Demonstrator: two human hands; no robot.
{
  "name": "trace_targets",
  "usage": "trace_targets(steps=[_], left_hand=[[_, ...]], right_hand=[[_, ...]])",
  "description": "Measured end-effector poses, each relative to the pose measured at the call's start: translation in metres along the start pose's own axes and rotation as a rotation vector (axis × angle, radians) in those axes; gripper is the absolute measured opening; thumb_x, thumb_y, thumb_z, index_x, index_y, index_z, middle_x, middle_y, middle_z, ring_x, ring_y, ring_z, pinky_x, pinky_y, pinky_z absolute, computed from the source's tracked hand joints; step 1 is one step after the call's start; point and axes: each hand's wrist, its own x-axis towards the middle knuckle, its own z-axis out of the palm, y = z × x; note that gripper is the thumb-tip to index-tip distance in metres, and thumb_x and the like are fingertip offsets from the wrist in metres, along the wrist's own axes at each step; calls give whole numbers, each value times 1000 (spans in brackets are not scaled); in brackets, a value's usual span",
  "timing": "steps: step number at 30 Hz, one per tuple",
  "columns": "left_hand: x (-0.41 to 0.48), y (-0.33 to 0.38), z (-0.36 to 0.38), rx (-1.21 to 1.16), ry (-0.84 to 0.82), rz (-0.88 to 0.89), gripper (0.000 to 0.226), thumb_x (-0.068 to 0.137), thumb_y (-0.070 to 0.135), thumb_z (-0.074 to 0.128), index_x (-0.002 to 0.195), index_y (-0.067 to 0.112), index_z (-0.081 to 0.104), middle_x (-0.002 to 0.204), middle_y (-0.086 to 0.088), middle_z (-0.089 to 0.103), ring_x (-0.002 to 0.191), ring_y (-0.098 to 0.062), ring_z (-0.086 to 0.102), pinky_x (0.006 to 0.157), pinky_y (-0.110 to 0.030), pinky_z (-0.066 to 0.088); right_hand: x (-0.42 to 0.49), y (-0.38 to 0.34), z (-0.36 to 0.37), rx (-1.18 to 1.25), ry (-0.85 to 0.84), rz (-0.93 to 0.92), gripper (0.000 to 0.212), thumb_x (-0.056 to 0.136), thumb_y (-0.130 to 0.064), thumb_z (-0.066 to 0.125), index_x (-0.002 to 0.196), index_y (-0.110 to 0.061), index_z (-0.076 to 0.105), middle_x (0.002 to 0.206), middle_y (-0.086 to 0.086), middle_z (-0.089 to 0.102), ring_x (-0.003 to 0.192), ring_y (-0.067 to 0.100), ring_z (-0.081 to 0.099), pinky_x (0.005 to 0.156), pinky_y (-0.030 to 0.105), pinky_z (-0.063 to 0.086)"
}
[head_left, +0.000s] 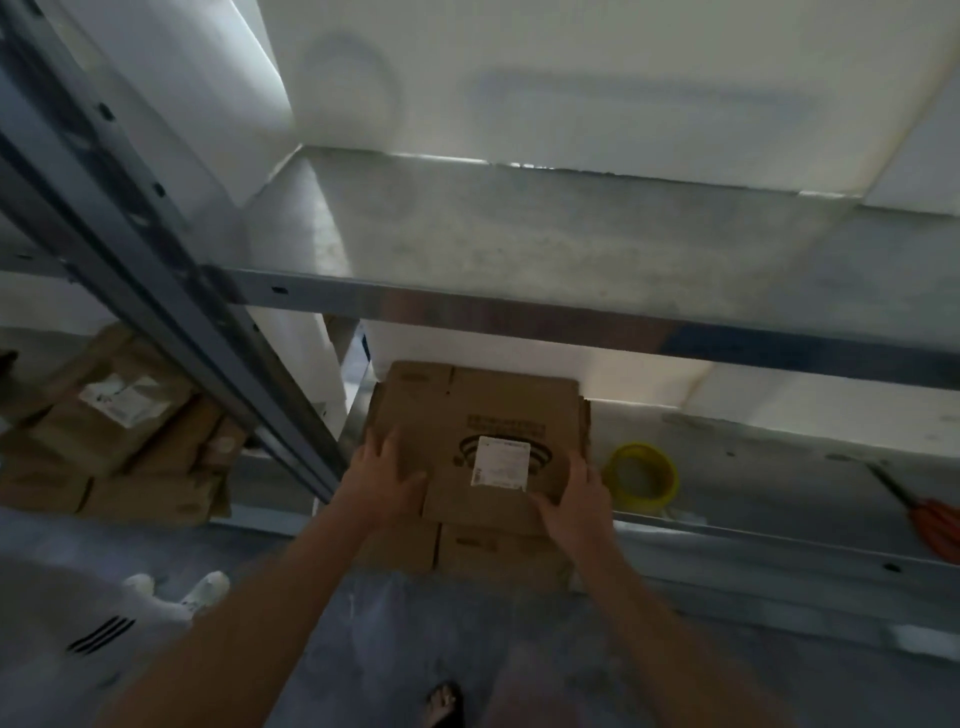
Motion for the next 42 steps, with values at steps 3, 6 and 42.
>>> trace_targets(steps=[3, 6, 42], left_hand=[[13, -10, 0, -34, -29, -54, 91, 88, 60, 53, 153, 23, 2, 159, -16, 6, 143, -41, 13, 116, -52, 20], [13, -17, 2, -125, -31, -49, 94, 84, 57, 61, 153, 22, 7, 156, -16, 16, 142, -40, 16, 115, -51, 24], [-101, 393, 135, -737, -9, 260, 112, 71, 30, 84, 146, 51, 3, 150, -5, 17, 136, -30, 28, 109, -52, 35]], right_hand=[[6, -3, 2, 78, 0, 38, 89, 82, -36, 77, 153, -20, 26, 150, 11, 40, 136, 32, 39, 111, 47, 38], [11, -1, -1, 111, 14, 69, 93, 77, -35, 81, 152, -23, 28, 150, 9, 39, 137, 32, 36, 112, 48, 37], [-24, 350, -312, 522, 239, -12, 95, 81, -12, 78, 155, -24, 20, 142, 7, 45, 127, 26, 48, 105, 51, 45]])
